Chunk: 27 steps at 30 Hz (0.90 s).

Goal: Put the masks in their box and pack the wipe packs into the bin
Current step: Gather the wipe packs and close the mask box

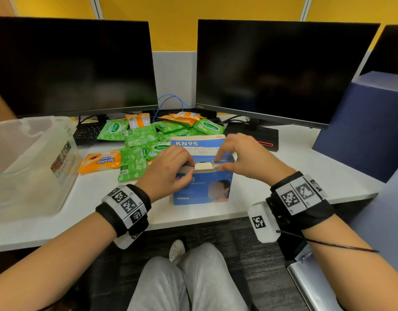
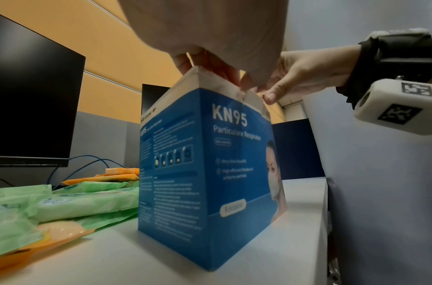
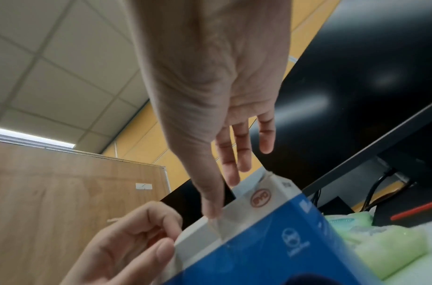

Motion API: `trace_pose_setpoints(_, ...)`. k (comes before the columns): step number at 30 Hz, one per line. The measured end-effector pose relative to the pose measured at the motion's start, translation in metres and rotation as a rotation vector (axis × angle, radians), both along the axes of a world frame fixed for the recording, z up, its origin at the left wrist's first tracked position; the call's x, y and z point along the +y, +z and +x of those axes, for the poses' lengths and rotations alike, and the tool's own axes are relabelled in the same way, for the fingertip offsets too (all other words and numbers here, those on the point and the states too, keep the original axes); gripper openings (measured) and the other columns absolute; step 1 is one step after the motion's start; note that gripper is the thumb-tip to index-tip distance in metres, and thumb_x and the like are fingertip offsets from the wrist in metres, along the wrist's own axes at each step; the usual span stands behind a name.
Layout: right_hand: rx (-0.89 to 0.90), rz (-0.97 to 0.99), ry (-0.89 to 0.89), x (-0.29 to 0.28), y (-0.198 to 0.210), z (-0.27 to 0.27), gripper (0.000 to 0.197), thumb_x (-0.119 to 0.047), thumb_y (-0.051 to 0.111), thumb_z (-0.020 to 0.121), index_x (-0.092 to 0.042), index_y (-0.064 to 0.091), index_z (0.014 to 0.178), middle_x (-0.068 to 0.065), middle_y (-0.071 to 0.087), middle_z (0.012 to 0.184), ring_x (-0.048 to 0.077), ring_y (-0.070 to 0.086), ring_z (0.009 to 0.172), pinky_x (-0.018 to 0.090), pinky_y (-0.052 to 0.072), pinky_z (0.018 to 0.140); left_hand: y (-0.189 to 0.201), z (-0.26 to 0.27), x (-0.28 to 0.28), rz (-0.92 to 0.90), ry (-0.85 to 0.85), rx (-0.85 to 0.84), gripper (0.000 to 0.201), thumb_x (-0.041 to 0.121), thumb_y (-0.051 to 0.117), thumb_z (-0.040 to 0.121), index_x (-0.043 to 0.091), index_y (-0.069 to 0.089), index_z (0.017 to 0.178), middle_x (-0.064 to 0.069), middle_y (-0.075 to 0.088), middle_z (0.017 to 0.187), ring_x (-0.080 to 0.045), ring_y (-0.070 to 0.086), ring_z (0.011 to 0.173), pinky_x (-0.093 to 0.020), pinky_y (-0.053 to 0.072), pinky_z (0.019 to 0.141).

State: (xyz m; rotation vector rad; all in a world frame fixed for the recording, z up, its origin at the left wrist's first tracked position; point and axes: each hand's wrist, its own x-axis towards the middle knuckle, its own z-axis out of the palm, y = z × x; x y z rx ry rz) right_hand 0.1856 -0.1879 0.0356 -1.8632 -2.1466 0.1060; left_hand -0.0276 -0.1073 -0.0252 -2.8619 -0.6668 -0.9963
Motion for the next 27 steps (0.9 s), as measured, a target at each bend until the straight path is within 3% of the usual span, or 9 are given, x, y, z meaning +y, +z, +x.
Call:
trace_pose_setpoints(5, 0.059, 0.039, 0.162, 0.003, -0.009, -0.019, 0.024, -0.034, 0.074, 0.079, -0.031, 0.064, 0.101, -0.015, 0.058, 0.097, 0.005, 0.05, 0.092, 0.026, 0.044, 0.08, -0.002, 0.003, 0.0, -0.02, 0.014, -0.015, 0.015, 0.023, 0.049, 0.084, 0.012, 0.057, 0.089, 0.001, 0.052, 0.085, -0.016, 0.044, 0.081, -0.025, 0.033, 0.074)
trace_pose_setpoints(10, -0.008, 0.126, 0.135, 0.004, -0.022, -0.019, 0.02, -0.035, 0.07, 0.082, -0.029, 0.064, 0.1, -0.009, 0.058, 0.101, 0.012, 0.053, 0.097, 0.031, 0.045, 0.079, -0.003, 0.003, 0.001, -0.116, 0.069, -0.046, 0.034, 0.034, 0.043, 0.087, 0.013, 0.056, 0.112, -0.001, 0.053, 0.116, -0.015, 0.045, 0.114, -0.026, 0.03, 0.097)
trace_pose_setpoints(15, -0.015, 0.149, 0.128, 0.004, -0.025, -0.018, 0.015, -0.033, 0.068, 0.083, -0.028, 0.065, 0.098, -0.009, 0.059, 0.103, 0.013, 0.053, 0.098, 0.034, 0.047, 0.079, -0.004, 0.005, 0.012, -0.238, 0.076, 0.026, 0.049, 0.043, 0.036, 0.088, 0.018, 0.05, 0.128, -0.001, 0.04, 0.141, -0.017, 0.035, 0.132, -0.034, 0.029, 0.107)
trace_pose_setpoints(22, 0.007, 0.188, 0.112, 0.004, -0.026, -0.016, 0.014, -0.033, 0.066, 0.085, -0.028, 0.063, 0.099, -0.008, 0.058, 0.099, 0.012, 0.054, 0.094, 0.033, 0.048, 0.074, -0.008, 0.003, 0.014, -0.262, 0.062, 0.055, 0.047, 0.044, 0.033, 0.089, 0.02, 0.052, 0.125, -0.002, 0.044, 0.133, -0.018, 0.04, 0.126, -0.036, 0.033, 0.104)
trace_pose_setpoints(27, -0.031, 0.178, 0.09, 0.008, -0.025, -0.017, 0.013, -0.04, 0.061, 0.087, -0.031, 0.064, 0.097, -0.01, 0.058, 0.097, 0.011, 0.054, 0.093, 0.03, 0.047, 0.071, -0.012, 0.002, 0.013, -0.218, 0.039, 0.055, 0.039, 0.042, 0.034, 0.091, 0.02, 0.054, 0.117, 0.001, 0.048, 0.125, -0.016, 0.041, 0.119, -0.025, 0.026, 0.097)
